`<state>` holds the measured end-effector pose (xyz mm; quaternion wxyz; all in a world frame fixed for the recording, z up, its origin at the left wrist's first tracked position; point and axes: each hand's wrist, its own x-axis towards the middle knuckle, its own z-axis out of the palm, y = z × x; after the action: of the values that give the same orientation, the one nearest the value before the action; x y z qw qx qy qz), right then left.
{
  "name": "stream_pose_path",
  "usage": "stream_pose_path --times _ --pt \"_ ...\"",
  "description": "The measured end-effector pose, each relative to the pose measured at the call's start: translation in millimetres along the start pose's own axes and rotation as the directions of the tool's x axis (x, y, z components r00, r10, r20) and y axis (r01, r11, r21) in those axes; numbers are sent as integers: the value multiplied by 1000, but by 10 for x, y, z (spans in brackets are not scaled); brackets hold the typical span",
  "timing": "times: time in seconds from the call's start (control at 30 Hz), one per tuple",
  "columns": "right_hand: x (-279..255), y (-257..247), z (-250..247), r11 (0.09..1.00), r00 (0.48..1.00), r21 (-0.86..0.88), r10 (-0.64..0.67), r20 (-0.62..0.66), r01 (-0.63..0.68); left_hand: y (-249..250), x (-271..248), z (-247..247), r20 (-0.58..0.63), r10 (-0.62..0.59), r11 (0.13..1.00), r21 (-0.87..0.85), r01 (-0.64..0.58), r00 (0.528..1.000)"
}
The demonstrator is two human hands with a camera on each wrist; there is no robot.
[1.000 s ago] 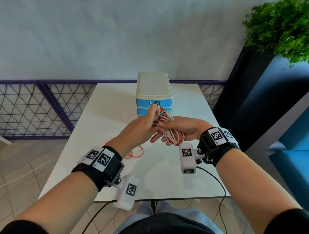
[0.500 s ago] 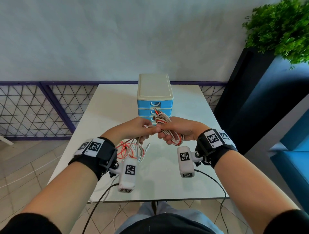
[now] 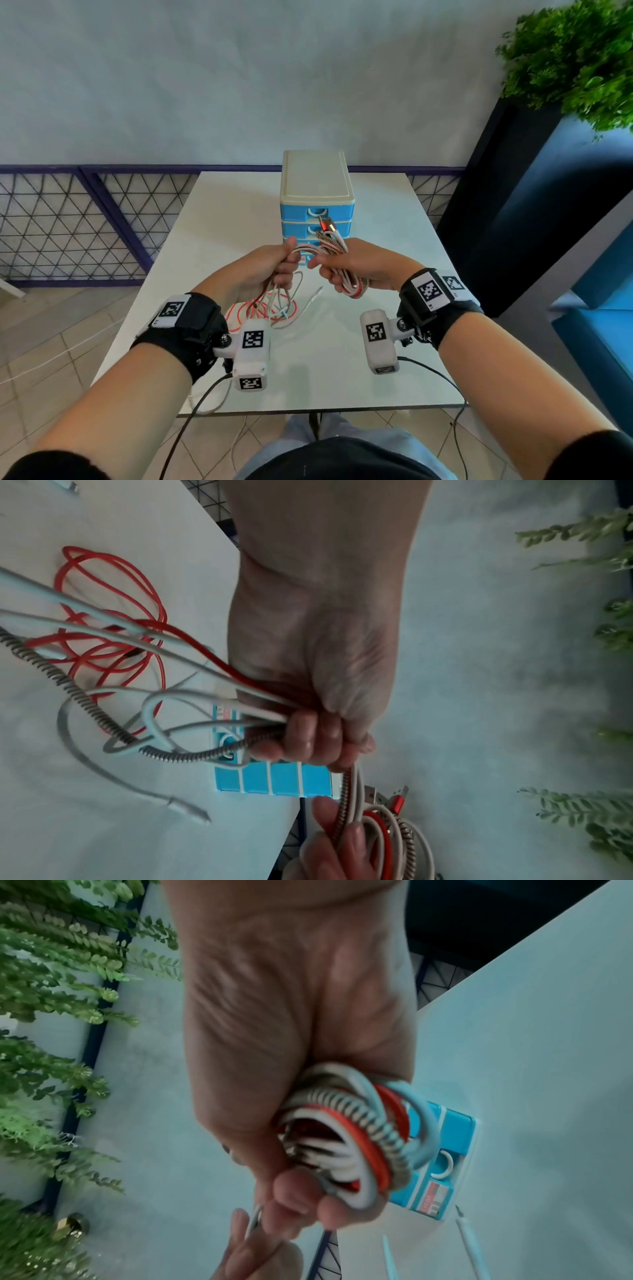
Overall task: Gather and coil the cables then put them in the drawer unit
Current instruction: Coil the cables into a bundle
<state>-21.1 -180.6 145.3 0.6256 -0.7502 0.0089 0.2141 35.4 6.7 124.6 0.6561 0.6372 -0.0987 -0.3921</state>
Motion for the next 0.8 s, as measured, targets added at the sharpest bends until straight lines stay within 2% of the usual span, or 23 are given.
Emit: stream_pose_path --times 0.1,0.3,0.5,0.57,0.63,0.73,0.8 --pt "29 13 21 1000 997 -9 -29 -68 28 7 -7 15 -46 34 999 -7 -34 998" --pt "69 0 -3 996 992 80 -38 -118 47 -9 -105 4 138 -3 993 -121 20 990" --pt "122 19 0 996 959 72 -32 -282 54 -54 -112 -3 157 -39 998 -39 45 987" --pt "148 13 24 995 933 73 -36 -358 67 -61 -81 -9 139 -24 999 46 18 990" --pt "170 20 65 994 906 87 -30 -423 73 -57 -47 -42 113 -12 976 215 -12 994" --pt "206 56 122 991 875 112 -14 -484 78 -58 -3 -134 84 41 842 533 -80 996" --pt "233 67 115 987 852 136 -3 -524 87 -77 24 -193 75 76 767 632 -107 994"
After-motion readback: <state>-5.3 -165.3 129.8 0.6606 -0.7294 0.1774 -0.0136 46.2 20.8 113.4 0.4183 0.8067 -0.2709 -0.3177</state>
